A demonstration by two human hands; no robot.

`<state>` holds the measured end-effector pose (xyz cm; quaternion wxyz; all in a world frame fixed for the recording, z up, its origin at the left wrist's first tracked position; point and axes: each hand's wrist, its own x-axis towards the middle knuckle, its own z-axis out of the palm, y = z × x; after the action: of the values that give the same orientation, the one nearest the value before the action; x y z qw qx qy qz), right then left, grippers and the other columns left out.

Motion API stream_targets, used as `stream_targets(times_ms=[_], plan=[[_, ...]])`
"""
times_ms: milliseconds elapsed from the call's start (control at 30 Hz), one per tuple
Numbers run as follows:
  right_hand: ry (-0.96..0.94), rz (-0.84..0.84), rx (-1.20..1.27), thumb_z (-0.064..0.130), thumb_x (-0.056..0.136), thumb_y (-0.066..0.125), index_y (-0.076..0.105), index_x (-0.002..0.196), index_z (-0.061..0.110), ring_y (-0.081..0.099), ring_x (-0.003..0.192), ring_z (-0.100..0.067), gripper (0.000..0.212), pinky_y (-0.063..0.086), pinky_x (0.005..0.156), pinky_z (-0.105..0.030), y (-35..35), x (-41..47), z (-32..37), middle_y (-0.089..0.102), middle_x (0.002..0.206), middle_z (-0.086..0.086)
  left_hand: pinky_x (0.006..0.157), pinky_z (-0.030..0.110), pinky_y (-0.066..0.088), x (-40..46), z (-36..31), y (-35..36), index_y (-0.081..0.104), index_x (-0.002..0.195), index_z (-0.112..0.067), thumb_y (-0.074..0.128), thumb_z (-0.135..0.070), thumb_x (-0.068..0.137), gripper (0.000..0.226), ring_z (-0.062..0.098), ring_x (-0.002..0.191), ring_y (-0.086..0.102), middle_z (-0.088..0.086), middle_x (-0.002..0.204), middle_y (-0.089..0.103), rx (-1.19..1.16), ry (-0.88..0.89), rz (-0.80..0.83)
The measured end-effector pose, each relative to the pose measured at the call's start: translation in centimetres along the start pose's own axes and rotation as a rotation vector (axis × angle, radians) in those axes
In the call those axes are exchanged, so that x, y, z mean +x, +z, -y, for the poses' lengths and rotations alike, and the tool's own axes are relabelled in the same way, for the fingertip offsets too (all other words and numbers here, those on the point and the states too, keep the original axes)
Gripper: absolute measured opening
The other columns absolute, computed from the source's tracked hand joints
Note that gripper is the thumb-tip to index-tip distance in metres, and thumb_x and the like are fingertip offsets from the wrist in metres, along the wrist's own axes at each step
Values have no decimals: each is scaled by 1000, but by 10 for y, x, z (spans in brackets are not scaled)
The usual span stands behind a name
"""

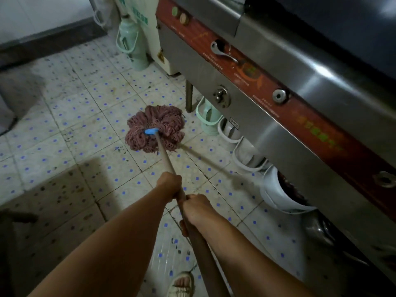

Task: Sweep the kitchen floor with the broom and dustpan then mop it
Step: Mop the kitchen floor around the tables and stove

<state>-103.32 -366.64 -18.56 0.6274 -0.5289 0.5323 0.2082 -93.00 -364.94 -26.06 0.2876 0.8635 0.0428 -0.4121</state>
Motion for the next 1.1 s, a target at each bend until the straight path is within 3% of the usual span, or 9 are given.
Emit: stream_targets(times_ms=[67,200,300,400,467,567,633,800,1100], plan=[[16,-8,-4,18,98,46,57,121,9,51,49,-16,28,41,34,-17,-11,-18,-25,53,69,-7,71,35,51,-30,12,16,49,117,3,48,-17,96,29,27,82,55,15,95,54,-8,-6,8],[8,-25,-43,20,99,47,57,113,2,48,45,-16,25,33,29,-10,-38,-67,-80,52,67,-7,70,34,49,-94,38,53,50,117,4,48,-16,95,29,31,89,58,19,104,58,-11,-2,25],[10,-12,-54,19,99,45,57,105,4,48,32,-13,20,34,30,-10,-55,-99,-131,51,65,-8,68,37,50,-143,63,83,50,116,6,49,-14,96,29,28,83,53,17,95,52,-8,4,40],[4,-16,-82,23,97,47,58,103,7,62,59,-20,20,54,56,-28,-65,-124,-188,57,75,-8,62,34,50,-191,91,114,50,118,5,49,-13,96,29,29,85,56,18,98,55,10,-3,76],[10,-37,-76,24,96,49,59,102,9,62,76,-25,19,55,72,-37,-76,-143,-223,58,80,-7,62,34,53,-223,105,135,50,118,6,48,-13,95,29,29,81,58,17,94,55,48,-6,93],[60,-48,21,19,97,48,59,99,10,55,51,-21,15,47,44,-25,-98,-174,-266,52,66,-6,71,35,57,-265,121,166,52,117,5,47,-15,95,29,32,88,65,20,106,61,111,6,115],[68,-65,29,16,98,45,61,101,7,51,43,-19,18,40,35,-18,-112,-193,-287,50,63,-8,73,34,57,-288,127,183,53,112,3,46,-15,96,25,32,94,66,20,111,62,153,25,145],[47,-102,19,15,99,43,59,94,6,49,34,-14,19,34,32,-11,-136,-224,-308,51,63,-8,80,36,57,-316,132,212,56,114,1,49,-16,94,28,30,96,65,17,110,64,209,51,184],[-35,-66,-42,19,94,52,60,109,11,52,46,-14,19,42,38,-17,-118,-188,-251,53,64,-6,75,35,55,-263,103,176,56,115,3,50,-24,95,34,30,89,63,18,110,62,151,74,111]])
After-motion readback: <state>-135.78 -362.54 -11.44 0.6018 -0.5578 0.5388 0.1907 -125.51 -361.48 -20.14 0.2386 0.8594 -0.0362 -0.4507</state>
